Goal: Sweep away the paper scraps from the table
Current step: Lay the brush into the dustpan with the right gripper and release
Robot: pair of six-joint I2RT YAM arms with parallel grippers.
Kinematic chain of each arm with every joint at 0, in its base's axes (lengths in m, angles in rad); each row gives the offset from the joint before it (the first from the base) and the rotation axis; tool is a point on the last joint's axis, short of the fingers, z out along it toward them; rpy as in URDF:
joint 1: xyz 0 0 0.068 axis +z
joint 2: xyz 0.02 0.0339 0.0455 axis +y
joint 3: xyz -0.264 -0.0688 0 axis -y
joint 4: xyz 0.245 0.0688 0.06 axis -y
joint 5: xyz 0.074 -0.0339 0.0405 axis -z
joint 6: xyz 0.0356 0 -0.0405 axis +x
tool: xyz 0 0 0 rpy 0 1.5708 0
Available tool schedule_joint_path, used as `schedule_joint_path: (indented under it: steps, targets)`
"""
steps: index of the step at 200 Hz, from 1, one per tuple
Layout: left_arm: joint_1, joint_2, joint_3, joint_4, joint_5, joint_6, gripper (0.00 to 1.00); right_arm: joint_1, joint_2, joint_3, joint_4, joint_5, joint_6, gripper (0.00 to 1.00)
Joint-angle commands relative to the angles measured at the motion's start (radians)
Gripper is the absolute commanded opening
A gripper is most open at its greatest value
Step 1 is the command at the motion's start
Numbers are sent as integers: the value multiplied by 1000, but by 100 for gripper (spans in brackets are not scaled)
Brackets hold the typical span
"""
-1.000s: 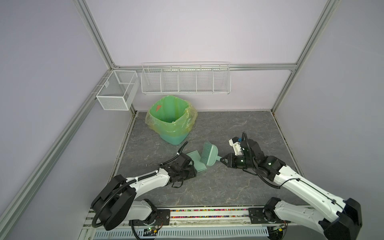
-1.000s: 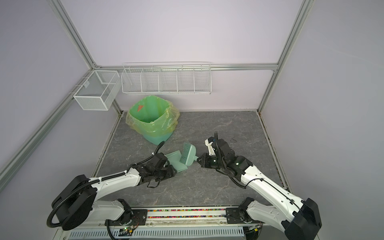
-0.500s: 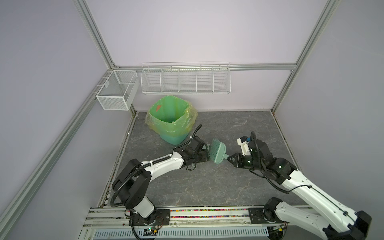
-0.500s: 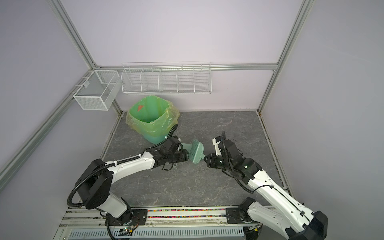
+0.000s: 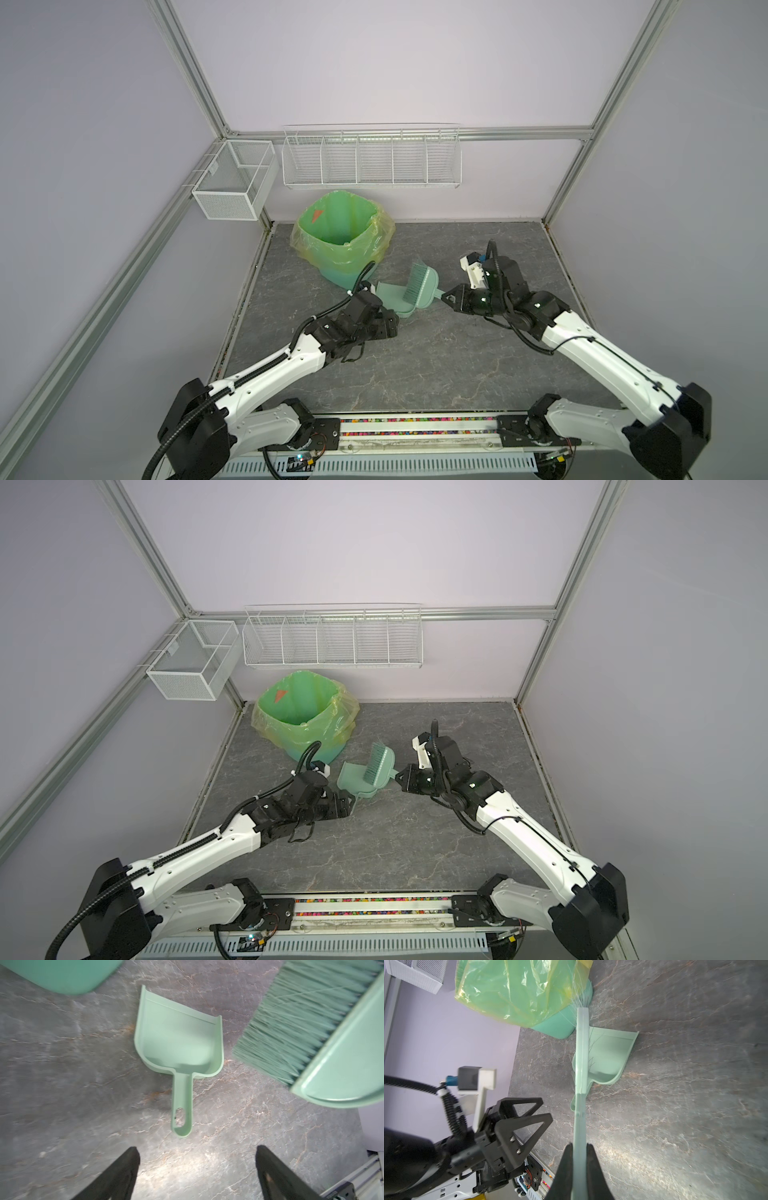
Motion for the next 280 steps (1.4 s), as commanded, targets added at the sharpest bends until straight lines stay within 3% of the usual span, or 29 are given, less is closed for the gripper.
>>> schedule_joint_path:
  steps: [1, 33, 149, 280]
  targets:
    - [33, -61, -13, -65, -92, 60, 93, -4, 76, 36, 121, -72, 12, 7]
    - [67, -109, -12, -66, -105, 97, 100, -3, 200, 44, 212, -122, 42, 7]
    - [108, -51, 19, 8, -175, 176, 99, -33, 498, 83, 367, -241, 104, 7]
    - [111, -91, 14, -33, -230, 162, 99, -53, 554, 154, 170, -214, 37, 41]
